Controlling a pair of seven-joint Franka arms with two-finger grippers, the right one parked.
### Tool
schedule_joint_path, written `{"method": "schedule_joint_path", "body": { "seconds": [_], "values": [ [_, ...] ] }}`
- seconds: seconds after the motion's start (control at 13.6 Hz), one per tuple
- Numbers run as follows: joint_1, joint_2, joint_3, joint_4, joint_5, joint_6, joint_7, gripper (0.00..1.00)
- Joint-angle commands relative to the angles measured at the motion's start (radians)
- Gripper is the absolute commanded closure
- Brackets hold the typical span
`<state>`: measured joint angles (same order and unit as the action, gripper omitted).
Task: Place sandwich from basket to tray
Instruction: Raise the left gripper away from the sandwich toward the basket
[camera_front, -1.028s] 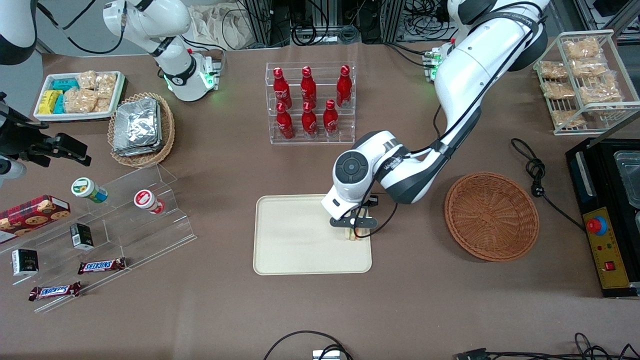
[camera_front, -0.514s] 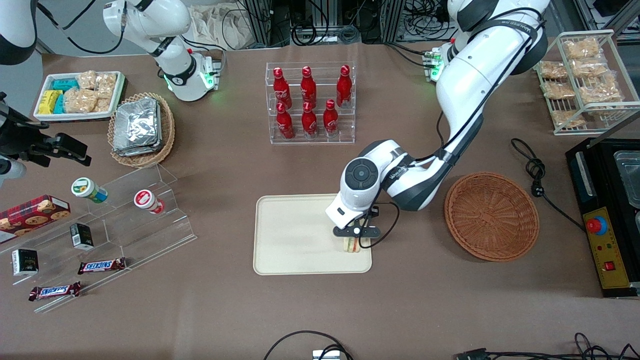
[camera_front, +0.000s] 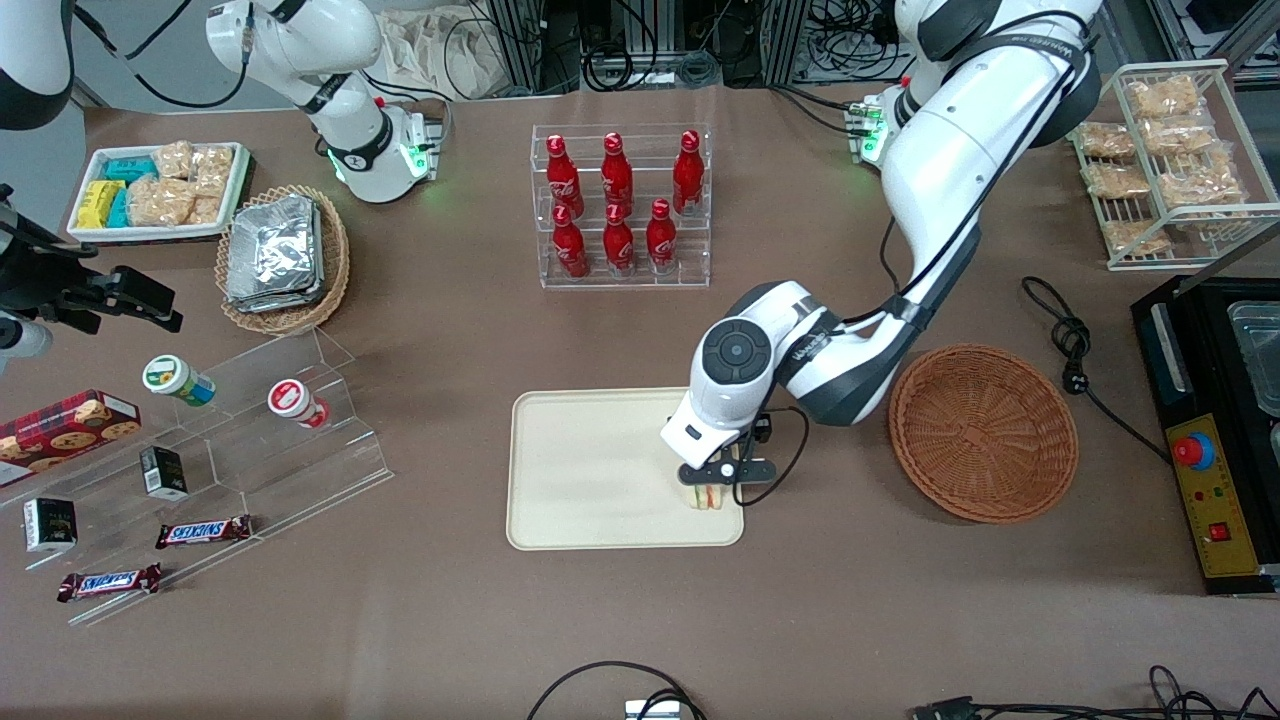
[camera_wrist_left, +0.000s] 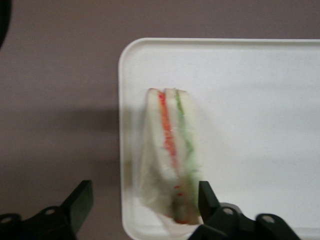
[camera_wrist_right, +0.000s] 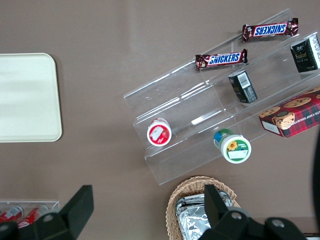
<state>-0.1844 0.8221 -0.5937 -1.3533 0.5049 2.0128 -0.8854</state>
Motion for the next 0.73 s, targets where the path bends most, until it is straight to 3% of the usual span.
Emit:
{"method": "schedule_joint_path", "body": {
  "seconds": [0.0, 0.15, 0.29, 0.51, 0.66],
  "values": [
    [0.006, -0.098, -0.005, -0.038, -0.02, -0.121, -0.006, 0.0],
    [0.028, -0.206, -0.008, -0.151, -0.025, -0.111, -0.007, 0.0],
    [0.133, -0.315, -0.075, -0.298, -0.089, -0.085, -0.004, 0.0],
    [0.381, -0.461, -0.271, -0.521, -0.092, -0.026, 0.008, 0.0],
    [0.604, -0.483, -0.453, -0.55, -0.097, -0.057, 0.124, 0.0]
  ]
}}
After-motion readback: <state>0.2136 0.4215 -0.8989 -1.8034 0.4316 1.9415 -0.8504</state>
